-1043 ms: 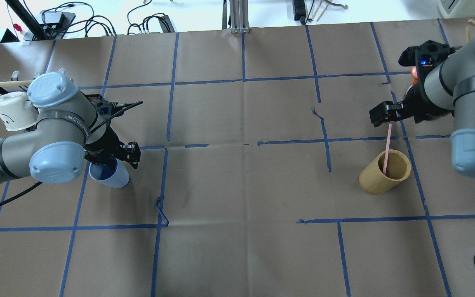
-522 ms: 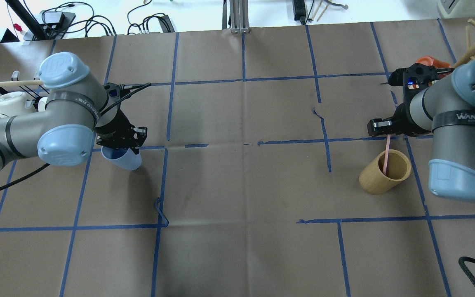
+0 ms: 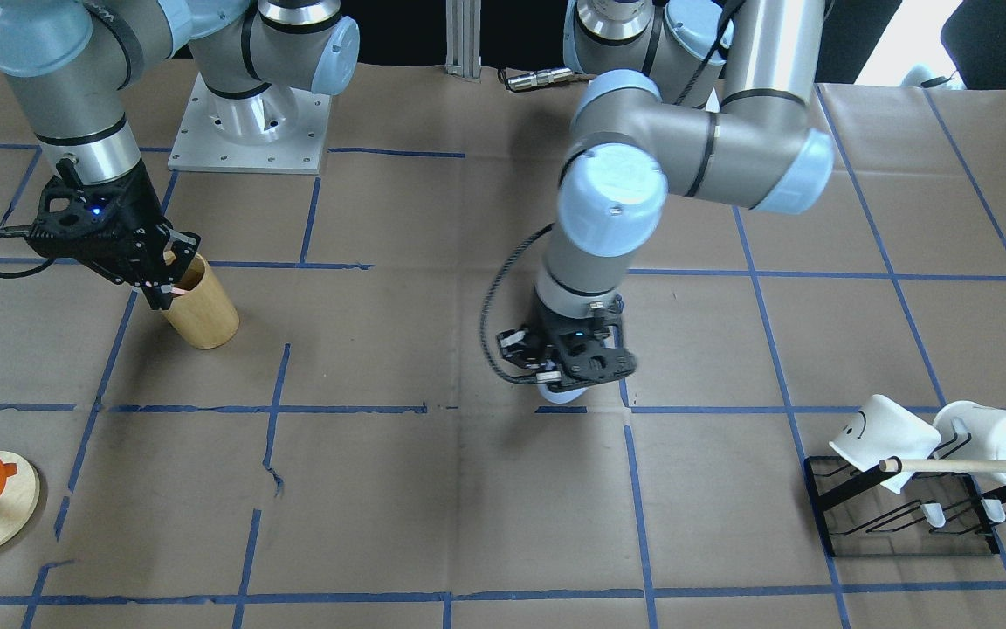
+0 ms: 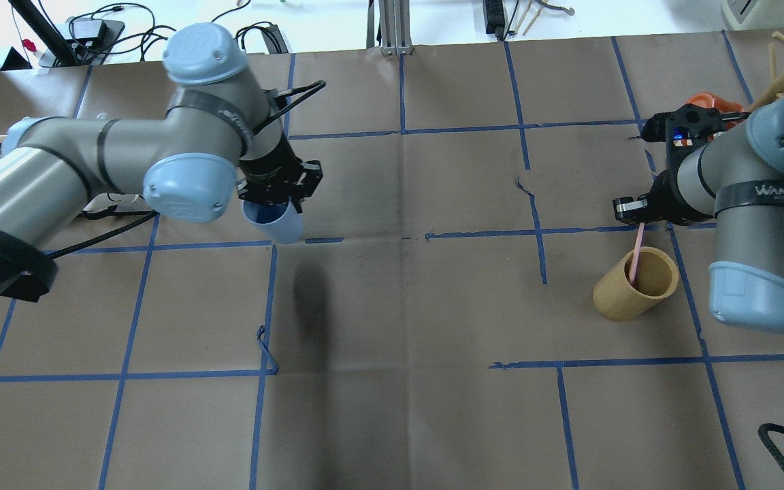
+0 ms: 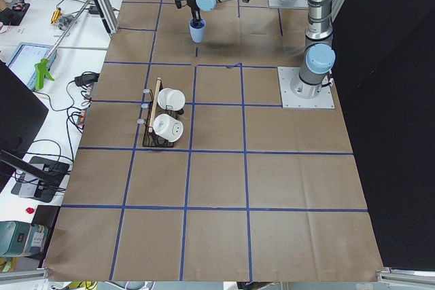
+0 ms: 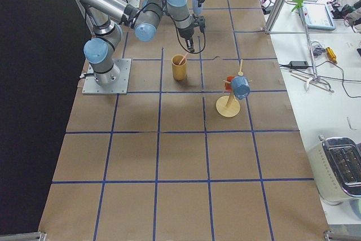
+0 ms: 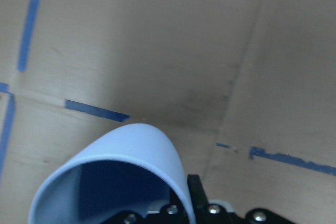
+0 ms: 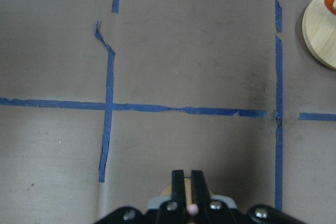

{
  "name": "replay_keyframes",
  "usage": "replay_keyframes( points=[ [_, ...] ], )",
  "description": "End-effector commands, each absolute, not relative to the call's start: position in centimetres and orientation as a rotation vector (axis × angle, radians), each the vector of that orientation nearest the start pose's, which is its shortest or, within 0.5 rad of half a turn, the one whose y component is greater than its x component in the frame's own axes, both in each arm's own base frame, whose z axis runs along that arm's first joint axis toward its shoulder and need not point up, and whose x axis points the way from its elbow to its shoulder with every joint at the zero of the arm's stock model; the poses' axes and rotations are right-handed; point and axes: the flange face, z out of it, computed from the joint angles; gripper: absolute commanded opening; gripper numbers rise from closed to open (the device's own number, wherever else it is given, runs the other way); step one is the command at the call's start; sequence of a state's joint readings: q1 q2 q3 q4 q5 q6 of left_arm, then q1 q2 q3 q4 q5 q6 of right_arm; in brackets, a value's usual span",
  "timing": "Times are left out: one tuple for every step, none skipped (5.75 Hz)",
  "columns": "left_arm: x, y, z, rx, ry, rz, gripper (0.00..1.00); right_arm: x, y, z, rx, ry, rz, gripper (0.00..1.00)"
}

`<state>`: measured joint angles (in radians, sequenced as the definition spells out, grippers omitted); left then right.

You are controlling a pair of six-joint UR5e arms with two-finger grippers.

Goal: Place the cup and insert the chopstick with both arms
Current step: 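Carry the blue cup to table center with left gripper while right lifts chopstick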

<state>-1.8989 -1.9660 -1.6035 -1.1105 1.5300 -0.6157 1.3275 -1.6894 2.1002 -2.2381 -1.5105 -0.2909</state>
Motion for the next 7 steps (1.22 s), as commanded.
replay_keyframes(
  points=[
    [-38.7, -53.3, 27.3, -0.449, 3.165, -0.031, 0.02, 2.9, -47.0, 41.9, -0.086, 3.118, -0.328, 0.07],
    [-38.7, -52.8, 26.5, -0.445, 3.158, -0.010, 0.04, 3.3, -47.5, 46.2, -0.095, 3.118, -0.270, 0.07],
    [-38.8, -53.0, 26.6, -0.443, 3.164, -0.025, 0.25, 3.7, -47.7, 51.0, -0.076, 3.107, -0.181, 0.07],
    [-38.8, -53.3, 26.4, -0.439, 3.175, -0.043, 0.98, 4.2, -48.2, 53.5, -0.016, 3.096, -0.052, 0.07],
    [-38.7, -53.2, 28.7, -0.414, 3.193, -0.095, 0.99, 4.5, -49.9, 53.9, 0.024, 3.089, 0.018, 0.07],
    [-37.9, -54.0, 32.6, -0.353, 3.220, -0.171, 0.98, 6.0, -50.8, 53.2, 0.041, 3.088, 0.038, 0.07],
    [-34.2, -54.5, 37.9, -0.418, 3.216, -0.142, 0.97, 7.6, -52.2, 51.7, 0.053, 3.088, 0.046, 0.07]
  ],
)
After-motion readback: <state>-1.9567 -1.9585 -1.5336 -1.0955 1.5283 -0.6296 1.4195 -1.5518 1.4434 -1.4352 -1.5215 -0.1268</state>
